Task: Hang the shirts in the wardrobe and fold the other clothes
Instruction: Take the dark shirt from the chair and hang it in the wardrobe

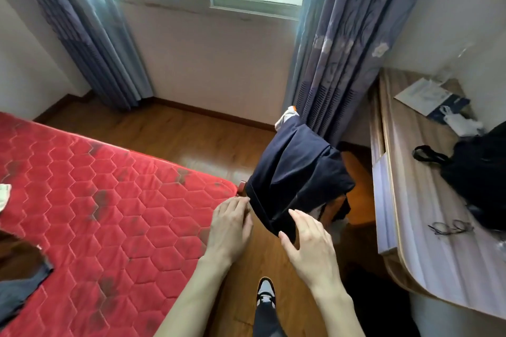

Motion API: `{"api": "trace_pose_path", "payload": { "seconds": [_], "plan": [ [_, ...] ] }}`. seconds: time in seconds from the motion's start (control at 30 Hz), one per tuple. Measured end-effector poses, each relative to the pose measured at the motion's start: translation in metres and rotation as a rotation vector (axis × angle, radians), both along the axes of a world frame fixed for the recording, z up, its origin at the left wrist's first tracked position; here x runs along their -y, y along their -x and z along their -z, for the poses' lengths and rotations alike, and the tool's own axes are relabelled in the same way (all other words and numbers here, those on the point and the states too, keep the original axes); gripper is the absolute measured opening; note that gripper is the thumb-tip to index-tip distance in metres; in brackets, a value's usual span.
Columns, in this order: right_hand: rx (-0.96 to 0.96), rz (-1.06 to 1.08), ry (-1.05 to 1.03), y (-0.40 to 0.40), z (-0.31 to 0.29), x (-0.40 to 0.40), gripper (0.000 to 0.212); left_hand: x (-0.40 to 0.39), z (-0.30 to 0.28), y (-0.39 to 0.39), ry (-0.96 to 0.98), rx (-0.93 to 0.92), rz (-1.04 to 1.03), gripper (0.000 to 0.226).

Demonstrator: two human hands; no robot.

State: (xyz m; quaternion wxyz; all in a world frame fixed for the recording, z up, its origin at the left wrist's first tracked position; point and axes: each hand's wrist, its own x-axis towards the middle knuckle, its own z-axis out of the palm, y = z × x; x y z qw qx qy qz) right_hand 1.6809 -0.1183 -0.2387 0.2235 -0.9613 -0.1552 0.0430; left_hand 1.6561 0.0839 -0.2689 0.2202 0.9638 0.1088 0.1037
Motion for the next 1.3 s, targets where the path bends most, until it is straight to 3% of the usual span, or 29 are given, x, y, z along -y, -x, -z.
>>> {"api": "trace_pose_path", "payload": {
  "seconds": [0.4, 0.47, 0.57, 0.67, 0.73, 0.87, 0.97, 1.07, 1.2, 1.3],
  "plan": [
    [-0.154, -0.04, -0.07, -0.123, 0.029, -0.017, 0.056, -0.019, 0.082, -0.117, 0.121, -0.377, -0.223, 0.055],
    [-0.178, -0.071, -0.063, -0.134, 0.033, -0.024, 0.057, -0.019, 0.097, -0.124, 0.212, -0.462, -0.291, 0.055],
    [-0.207, -0.071, -0.055, -0.141, 0.039, -0.029, 0.058, -0.021, 0.122, -0.136, 0.578, -0.492, -0.488, 0.052],
    [-0.221, -0.075, -0.04, -0.141, 0.043, -0.035, 0.057, -0.027, 0.145, -0.147, 1.195, -0.423, -0.795, 0.051],
    [-0.23, -0.083, -0.027, -0.139, 0.046, -0.039, 0.057, -0.029, 0.142, -0.153, 1.471, -0.343, -0.862, 0.036],
    [-0.152, -0.087, 0.058, -0.132, 0.056, -0.054, 0.055, -0.035, 0.125, -0.15, 1.382, -0.278, -0.801, 0.031],
    [-0.087, -0.05, 0.124, -0.119, 0.061, -0.07, 0.059, -0.036, 0.091, -0.142, 1.344, -0.235, -0.641, 0.031],
    [-0.01, 0.046, 0.2, -0.106, 0.058, -0.089, 0.07, -0.033, 0.059, -0.137, 1.288, -0.15, -0.459, 0.023],
    [0.04, 0.162, 0.221, -0.089, 0.051, -0.111, 0.083, -0.029, 0.021, -0.13, 1.185, -0.061, -0.362, 0.013],
    [0.08, 0.234, 0.131, -0.084, 0.045, -0.117, 0.065, -0.024, -0.004, -0.124, 1.104, -0.004, -0.285, 0.013]
  ]
}}
